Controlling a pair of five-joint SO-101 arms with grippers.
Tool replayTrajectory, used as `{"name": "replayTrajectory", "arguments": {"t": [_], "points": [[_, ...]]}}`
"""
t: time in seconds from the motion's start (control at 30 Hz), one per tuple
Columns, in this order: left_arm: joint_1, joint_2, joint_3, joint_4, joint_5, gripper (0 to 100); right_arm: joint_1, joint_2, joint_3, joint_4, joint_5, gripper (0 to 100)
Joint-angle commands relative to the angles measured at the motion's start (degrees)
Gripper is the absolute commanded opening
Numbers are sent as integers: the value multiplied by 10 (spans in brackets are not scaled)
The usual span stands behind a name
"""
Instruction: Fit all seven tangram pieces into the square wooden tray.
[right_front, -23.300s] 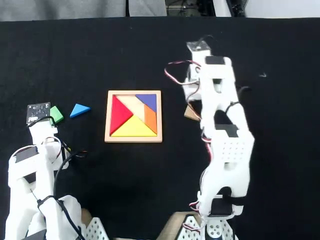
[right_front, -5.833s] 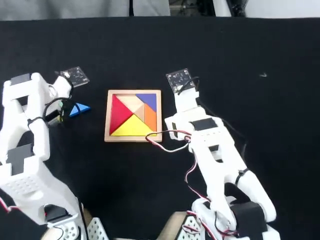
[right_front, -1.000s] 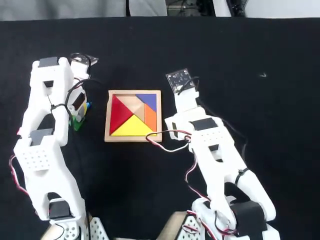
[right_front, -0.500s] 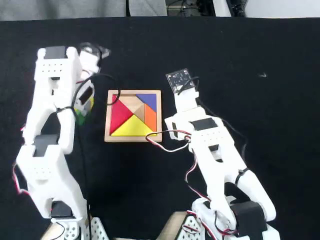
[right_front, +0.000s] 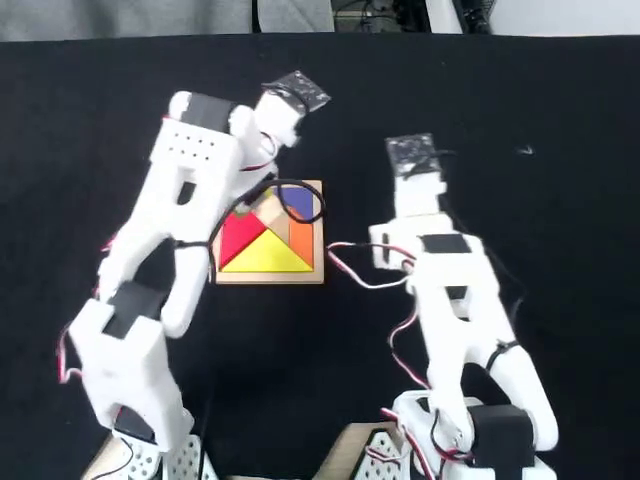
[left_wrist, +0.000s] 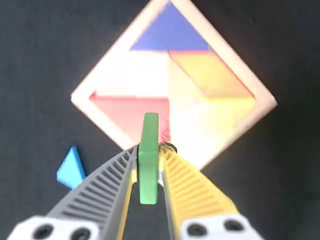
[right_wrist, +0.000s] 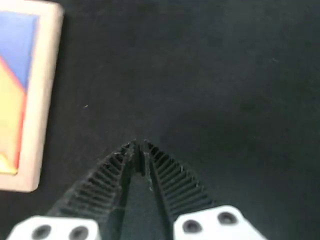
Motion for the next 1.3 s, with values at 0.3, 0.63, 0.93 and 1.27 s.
{"name": "replayTrajectory", "arguments": {"t": [0.3,0.63,0.93,1.27], "points": [[29,63,-27,-105,15,29,25,-31,-35,-31,-22,12],[37,120,-34,-124,11,29,25,-32,-34,-31,-21,14],[32,154,-81,-103,14,29,25,-32,-34,-31,-21,15],[42,165,-107,-37,15,29,24,-31,-34,-31,-21,15]]}}
